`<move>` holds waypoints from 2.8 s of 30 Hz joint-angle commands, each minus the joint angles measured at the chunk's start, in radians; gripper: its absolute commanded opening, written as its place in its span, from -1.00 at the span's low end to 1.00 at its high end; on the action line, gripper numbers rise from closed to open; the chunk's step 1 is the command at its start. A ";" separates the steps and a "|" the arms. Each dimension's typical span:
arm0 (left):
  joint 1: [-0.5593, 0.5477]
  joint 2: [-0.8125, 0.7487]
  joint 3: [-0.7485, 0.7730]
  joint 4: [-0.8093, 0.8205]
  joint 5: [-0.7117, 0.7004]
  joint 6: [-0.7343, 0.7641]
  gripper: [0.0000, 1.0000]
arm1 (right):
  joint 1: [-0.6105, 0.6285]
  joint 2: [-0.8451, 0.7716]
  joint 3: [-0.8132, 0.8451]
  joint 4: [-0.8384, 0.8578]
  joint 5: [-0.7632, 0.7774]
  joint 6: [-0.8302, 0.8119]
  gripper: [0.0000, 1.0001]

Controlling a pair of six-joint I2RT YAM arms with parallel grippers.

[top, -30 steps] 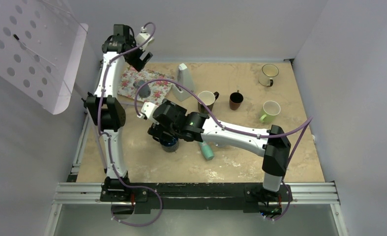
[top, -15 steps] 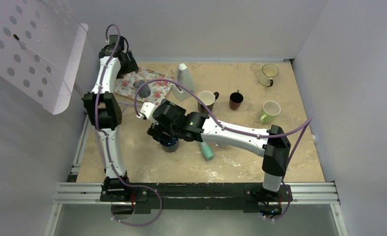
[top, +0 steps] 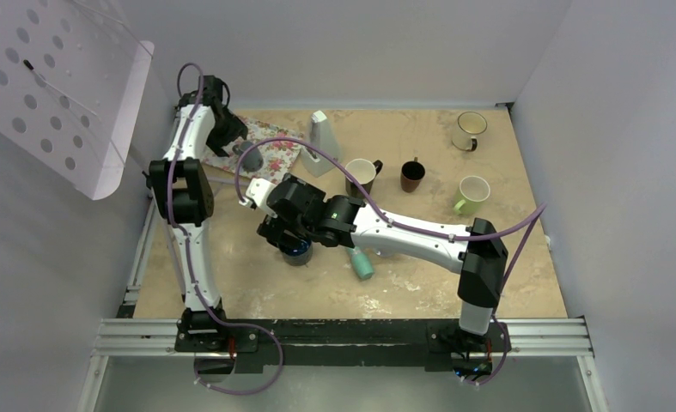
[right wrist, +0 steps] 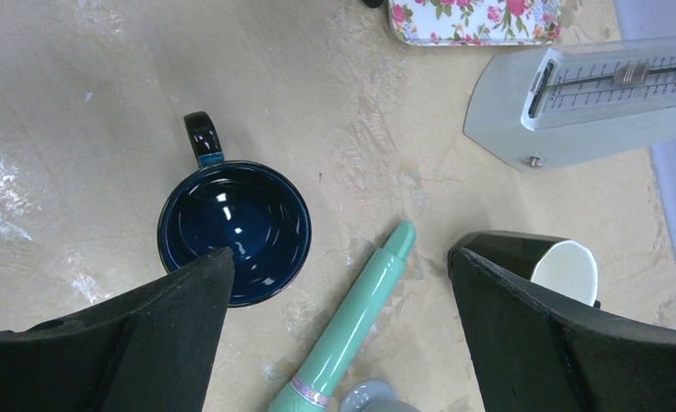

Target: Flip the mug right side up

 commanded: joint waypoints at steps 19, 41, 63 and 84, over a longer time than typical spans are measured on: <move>-0.003 0.066 -0.027 0.093 0.073 0.011 -0.73 | 0.000 0.022 0.091 -0.040 -0.032 0.002 0.97; -0.003 -0.362 -0.312 0.419 0.887 0.459 -1.00 | -0.269 -0.229 -0.187 0.481 -0.471 0.373 0.97; -0.051 -0.632 -0.435 0.375 1.165 0.311 -1.00 | -0.455 0.052 -0.225 1.410 -1.014 0.910 0.62; -0.051 -0.581 -0.418 0.134 0.839 0.528 1.00 | -0.454 -0.410 -0.348 0.539 -0.367 0.418 -1.00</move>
